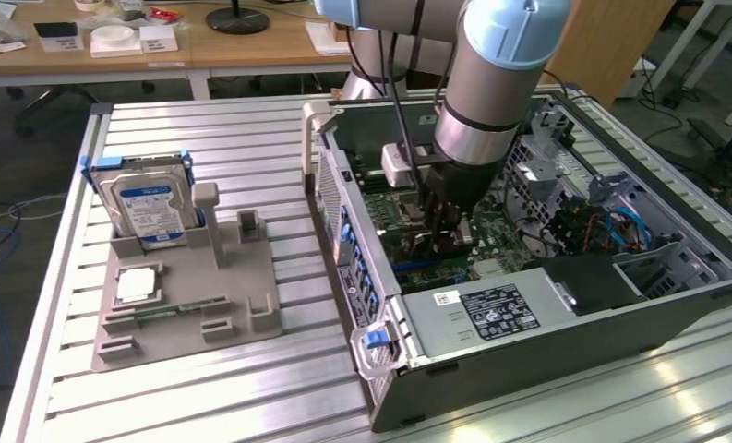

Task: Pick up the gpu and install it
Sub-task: 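Insert the gpu into the slot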

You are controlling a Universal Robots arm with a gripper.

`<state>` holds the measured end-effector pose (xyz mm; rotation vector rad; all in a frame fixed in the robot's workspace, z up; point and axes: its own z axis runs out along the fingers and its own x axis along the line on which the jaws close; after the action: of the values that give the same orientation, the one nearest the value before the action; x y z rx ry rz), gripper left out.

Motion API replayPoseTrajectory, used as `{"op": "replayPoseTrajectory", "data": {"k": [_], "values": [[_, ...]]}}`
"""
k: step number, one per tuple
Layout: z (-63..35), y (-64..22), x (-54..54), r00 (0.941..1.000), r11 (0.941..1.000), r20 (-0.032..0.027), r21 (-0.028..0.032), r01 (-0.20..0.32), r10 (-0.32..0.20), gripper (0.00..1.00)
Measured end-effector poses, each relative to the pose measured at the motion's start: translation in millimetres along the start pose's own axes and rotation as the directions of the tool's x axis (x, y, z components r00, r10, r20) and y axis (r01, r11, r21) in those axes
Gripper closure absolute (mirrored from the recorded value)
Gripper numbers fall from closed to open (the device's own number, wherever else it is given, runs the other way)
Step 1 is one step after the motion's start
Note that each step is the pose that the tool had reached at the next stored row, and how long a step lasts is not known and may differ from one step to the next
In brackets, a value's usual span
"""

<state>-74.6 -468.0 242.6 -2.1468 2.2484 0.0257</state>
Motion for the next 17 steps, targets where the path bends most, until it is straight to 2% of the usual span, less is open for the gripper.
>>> {"op": "replayPoseTrajectory", "data": {"k": [3,11,17], "values": [[5.9,0.1,0.2,1.0000,1.0000,-0.0002,0.0000,0.000,0.000,0.72],[4.3,0.2,-0.7,1.0000,1.0000,0.0002,0.0000,0.000,0.000,0.72],[4.4,0.5,-0.9,1.0000,1.0000,0.0038,-0.0002,0.000,0.000,0.72]]}}
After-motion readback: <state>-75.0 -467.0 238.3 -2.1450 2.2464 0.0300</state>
